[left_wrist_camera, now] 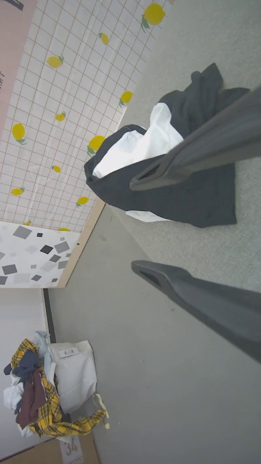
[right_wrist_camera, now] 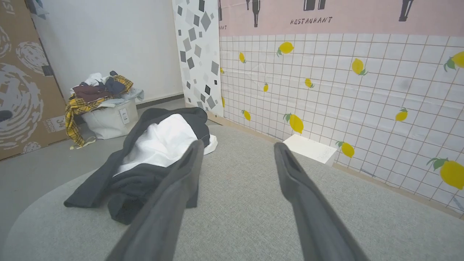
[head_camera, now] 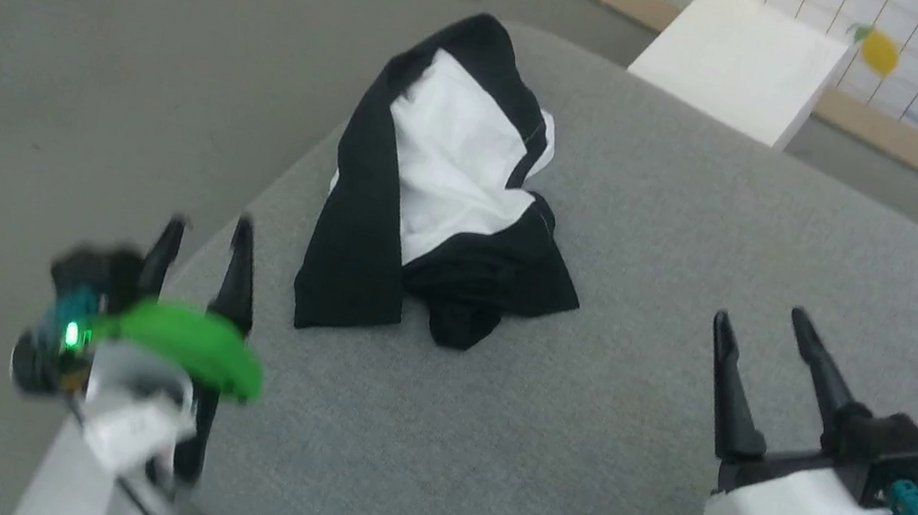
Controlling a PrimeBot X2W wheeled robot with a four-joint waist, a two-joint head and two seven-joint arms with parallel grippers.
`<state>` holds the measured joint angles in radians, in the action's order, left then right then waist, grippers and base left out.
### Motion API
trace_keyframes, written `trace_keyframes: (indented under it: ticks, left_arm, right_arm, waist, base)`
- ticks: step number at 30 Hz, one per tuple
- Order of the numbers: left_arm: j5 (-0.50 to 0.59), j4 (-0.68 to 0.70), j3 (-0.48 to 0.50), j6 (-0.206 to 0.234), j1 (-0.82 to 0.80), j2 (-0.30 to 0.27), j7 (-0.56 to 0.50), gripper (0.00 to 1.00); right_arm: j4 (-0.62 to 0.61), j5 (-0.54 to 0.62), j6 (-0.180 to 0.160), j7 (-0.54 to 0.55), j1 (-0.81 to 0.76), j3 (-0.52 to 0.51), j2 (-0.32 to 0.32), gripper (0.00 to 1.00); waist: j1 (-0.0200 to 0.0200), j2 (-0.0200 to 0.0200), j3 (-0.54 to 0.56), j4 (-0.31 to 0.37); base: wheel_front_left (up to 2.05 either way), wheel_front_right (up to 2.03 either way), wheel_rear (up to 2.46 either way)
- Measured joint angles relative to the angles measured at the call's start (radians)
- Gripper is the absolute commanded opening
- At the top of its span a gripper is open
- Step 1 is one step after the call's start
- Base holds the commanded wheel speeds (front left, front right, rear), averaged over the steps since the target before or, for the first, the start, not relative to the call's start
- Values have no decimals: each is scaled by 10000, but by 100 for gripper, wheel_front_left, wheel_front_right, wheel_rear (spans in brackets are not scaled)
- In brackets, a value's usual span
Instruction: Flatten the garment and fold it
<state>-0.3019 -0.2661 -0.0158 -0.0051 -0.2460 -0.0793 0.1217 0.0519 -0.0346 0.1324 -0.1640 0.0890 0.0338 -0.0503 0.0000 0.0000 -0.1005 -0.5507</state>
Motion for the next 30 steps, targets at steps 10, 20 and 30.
trace_keyframes:
  ticks: [10,20,30]
  left_arm:
    - [-1634,-1942,740,-470,-3884,-884,-2769,100]
    - [-2765,-3058,1747,151,-5125,-2452,-6391,100]
    - [-3685,-3242,2754,1664,-4074,-2589,-8330,100]
  right_arm:
    - [-222,295,0,54,1054,470,12,100]
    - [163,59,0,-456,2100,679,12,100]
    - [644,-125,0,-757,2304,631,4,100]
  waist:
    - [1,0,-1417,724]
    - [2,0,-2864,2411]
    - [1,1,-3996,3910]
  base:
    - [0,0,0]
    - [0,0,0]
    - [0,0,0]
